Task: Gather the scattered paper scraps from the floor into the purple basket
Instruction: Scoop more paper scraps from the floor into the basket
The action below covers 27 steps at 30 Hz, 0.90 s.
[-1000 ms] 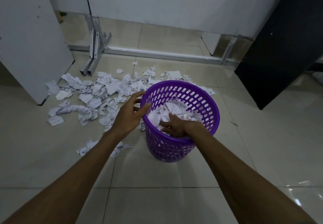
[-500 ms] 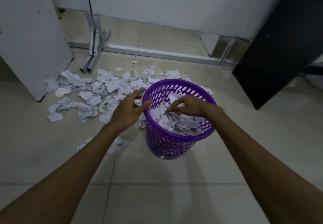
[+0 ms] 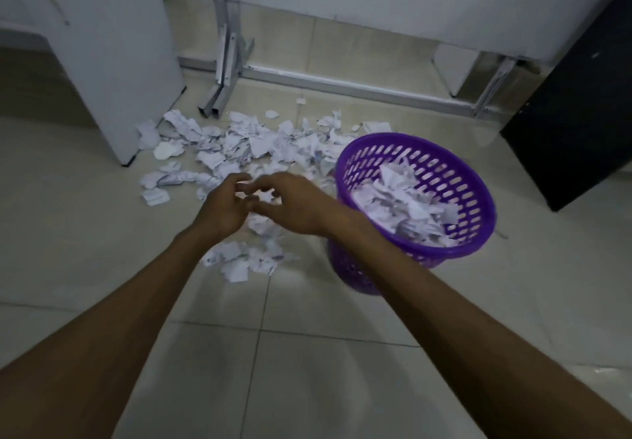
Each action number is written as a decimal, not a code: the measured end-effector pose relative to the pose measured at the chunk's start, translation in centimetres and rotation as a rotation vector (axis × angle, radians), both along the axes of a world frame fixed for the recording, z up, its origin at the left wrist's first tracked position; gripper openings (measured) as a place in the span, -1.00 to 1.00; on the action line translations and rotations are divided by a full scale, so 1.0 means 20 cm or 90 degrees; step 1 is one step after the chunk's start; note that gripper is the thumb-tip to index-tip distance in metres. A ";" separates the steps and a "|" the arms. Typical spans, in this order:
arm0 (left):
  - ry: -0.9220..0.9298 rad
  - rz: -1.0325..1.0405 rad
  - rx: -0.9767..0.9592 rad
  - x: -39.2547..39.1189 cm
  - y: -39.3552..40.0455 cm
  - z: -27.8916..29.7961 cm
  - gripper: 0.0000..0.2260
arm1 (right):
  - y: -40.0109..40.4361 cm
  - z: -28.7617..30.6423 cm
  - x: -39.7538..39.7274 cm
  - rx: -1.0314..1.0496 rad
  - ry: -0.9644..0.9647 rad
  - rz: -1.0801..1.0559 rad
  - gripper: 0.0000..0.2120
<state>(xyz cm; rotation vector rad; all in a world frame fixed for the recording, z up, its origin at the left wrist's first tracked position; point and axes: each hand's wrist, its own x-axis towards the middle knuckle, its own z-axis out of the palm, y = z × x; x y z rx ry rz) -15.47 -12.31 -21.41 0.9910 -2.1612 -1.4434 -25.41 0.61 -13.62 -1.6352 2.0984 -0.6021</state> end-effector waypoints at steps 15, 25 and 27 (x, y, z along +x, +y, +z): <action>-0.207 0.017 -0.187 0.37 -0.07 -0.65 -0.39 | -0.04 -1.07 0.04 0.073 0.023 -0.181 0.37; -0.096 -0.015 -0.252 0.21 -0.14 -0.66 -0.63 | -0.45 -0.97 -0.17 0.275 0.106 -0.018 0.52; -0.096 0.003 -0.204 0.20 -0.15 -0.66 -0.59 | -0.49 -0.97 -0.18 0.332 0.105 -0.004 0.46</action>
